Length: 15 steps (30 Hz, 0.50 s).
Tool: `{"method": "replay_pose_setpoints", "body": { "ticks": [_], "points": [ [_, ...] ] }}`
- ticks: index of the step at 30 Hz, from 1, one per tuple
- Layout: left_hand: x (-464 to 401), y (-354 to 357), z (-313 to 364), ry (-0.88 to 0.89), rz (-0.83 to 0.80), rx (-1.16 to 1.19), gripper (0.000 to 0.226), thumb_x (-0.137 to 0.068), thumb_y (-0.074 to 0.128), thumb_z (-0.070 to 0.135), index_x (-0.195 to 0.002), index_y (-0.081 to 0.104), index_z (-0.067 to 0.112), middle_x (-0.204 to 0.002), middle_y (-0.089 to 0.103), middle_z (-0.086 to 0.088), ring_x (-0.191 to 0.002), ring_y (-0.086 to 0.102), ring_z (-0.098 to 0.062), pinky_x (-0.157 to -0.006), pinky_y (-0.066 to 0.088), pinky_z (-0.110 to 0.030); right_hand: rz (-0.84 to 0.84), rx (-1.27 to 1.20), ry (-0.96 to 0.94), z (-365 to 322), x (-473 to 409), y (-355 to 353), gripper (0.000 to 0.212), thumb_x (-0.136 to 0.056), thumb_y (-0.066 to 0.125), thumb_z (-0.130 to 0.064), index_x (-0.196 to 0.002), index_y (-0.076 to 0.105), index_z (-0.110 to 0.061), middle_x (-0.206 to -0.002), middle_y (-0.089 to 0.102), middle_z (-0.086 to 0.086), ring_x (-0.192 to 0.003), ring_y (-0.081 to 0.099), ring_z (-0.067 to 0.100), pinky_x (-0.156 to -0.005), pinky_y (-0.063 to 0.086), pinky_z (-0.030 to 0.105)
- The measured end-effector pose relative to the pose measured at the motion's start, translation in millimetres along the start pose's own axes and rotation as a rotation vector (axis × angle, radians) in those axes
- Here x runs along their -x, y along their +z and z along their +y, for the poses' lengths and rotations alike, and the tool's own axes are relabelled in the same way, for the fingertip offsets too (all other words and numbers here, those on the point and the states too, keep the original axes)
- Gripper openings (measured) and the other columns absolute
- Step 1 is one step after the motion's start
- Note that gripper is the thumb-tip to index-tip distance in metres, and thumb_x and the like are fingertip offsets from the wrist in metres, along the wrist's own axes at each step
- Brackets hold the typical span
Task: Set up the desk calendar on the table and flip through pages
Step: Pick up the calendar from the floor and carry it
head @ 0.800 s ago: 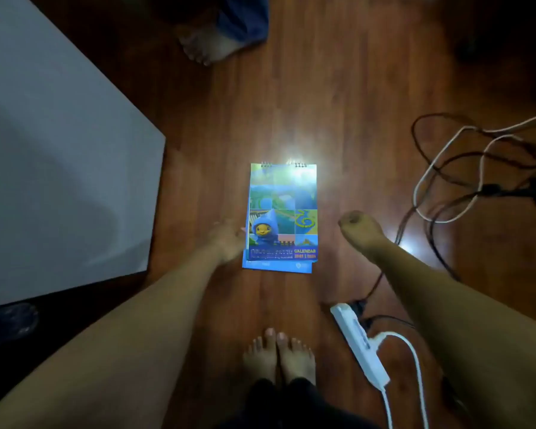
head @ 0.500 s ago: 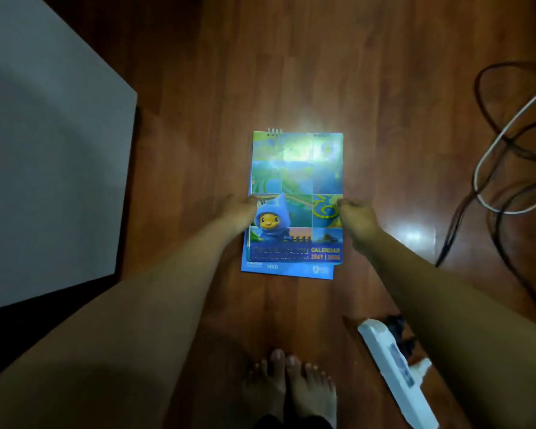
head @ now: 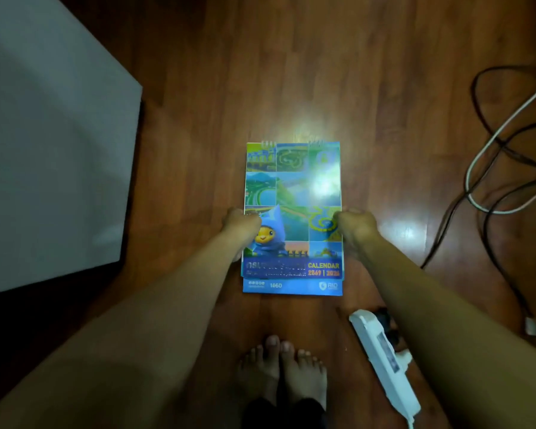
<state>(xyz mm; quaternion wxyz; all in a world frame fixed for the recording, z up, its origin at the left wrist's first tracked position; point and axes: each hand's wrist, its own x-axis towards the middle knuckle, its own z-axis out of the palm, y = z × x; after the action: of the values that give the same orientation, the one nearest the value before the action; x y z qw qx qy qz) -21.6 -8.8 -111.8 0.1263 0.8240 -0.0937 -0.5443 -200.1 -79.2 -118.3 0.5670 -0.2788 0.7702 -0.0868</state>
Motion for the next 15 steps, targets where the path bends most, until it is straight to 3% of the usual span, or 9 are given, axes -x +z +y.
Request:
{"method": "replay_pose_setpoints", "body": {
  "ticks": [3, 7, 9, 11, 14, 15],
  "points": [
    [41, -17, 6, 0.007, -0.014, 0.021, 0.051, -0.099, 0.036, 0.029, -0.142, 0.032, 0.001, -0.110, 0.045, -0.014, -0.073, 0.043, -0.015, -0.078, 0.034, -0.031, -0.038, -0.052, -0.006, -11, 42, -13, 0.026, -0.087, 0.049, 0.007, -0.077, 0.065, -0.010, -0.065, 0.059, 0.007, -0.045, 0.055, 0.020, -0.038, 0.053, 0.025],
    [123, -56, 30, 0.052, 0.055, 0.000, 0.046, -0.098, 0.039, 0.030, -0.132, 0.042, -0.001, -0.136, 0.046, -0.021, -0.117, 0.050, -0.034, -0.094, 0.041, -0.036, -0.026, -0.089, -0.008, -45, 119, -42, 0.026, -0.087, 0.047, 0.008, -0.089, 0.066, -0.010, -0.061, 0.058, 0.005, -0.032, 0.056, 0.014, -0.033, 0.049, 0.020],
    [175, -81, 47, 0.084, 0.085, 0.017, 0.035, -0.097, 0.042, 0.026, -0.123, 0.046, 0.004, -0.123, 0.050, -0.019, -0.108, 0.052, -0.031, -0.084, 0.040, -0.032, -0.020, -0.116, -0.012, -72, 168, -61, 0.025, -0.088, 0.049, 0.007, -0.098, 0.067, -0.008, -0.066, 0.060, 0.007, -0.034, 0.056, 0.012, -0.035, 0.049, 0.019],
    [227, -109, 65, 0.095, 0.085, 0.058, 0.028, -0.094, 0.046, 0.023, -0.117, 0.048, 0.007, -0.104, 0.049, -0.015, -0.091, 0.049, -0.024, -0.077, 0.039, -0.031, -0.040, -0.113, -0.021, -101, 218, -81, 0.026, -0.089, 0.053, 0.004, -0.109, 0.067, -0.004, -0.070, 0.062, 0.007, -0.049, 0.057, 0.016, -0.045, 0.053, 0.023],
    [321, -157, 88, 0.085, 0.013, 0.092, 0.028, -0.091, 0.051, 0.021, -0.114, 0.051, 0.005, -0.101, 0.046, -0.012, -0.089, 0.045, -0.025, -0.077, 0.042, -0.036, -0.100, -0.085, -0.045, -143, 302, -117, 0.027, -0.090, 0.055, 0.001, -0.113, 0.067, 0.001, -0.084, 0.065, 0.014, -0.058, 0.056, 0.018, -0.067, 0.056, 0.035],
    [353, -173, 96, 0.076, -0.013, 0.108, 0.018, -0.090, 0.051, 0.020, -0.102, 0.052, 0.007, -0.099, 0.046, -0.010, -0.088, 0.045, -0.024, -0.077, 0.042, -0.037, -0.108, -0.076, -0.042, -158, 333, -128, 0.025, -0.090, 0.055, 0.001, -0.112, 0.067, 0.001, -0.087, 0.065, 0.015, -0.057, 0.056, 0.018, -0.066, 0.055, 0.036]
  ]
}}
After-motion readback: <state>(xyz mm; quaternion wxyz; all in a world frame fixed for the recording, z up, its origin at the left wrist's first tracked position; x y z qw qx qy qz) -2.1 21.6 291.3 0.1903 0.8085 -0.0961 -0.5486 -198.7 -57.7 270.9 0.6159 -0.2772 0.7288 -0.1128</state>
